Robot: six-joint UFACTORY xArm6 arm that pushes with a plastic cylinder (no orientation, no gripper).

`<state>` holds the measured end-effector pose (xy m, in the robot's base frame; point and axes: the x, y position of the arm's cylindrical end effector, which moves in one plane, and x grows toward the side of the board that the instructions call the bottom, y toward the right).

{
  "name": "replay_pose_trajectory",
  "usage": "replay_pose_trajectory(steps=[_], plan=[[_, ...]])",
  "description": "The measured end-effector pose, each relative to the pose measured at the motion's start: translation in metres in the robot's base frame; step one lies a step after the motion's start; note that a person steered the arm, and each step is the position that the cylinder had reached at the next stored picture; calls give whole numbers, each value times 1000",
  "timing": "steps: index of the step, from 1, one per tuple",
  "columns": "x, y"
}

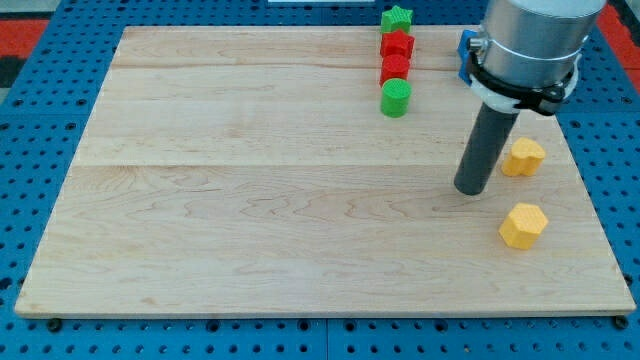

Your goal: Place the yellow blocks to the bottom of the blue cube

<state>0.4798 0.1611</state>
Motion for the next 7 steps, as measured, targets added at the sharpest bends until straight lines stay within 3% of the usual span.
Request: replay_pose_trajectory(steps=[1, 4, 7], plan=[[30, 2], [2, 86], [-55, 61]])
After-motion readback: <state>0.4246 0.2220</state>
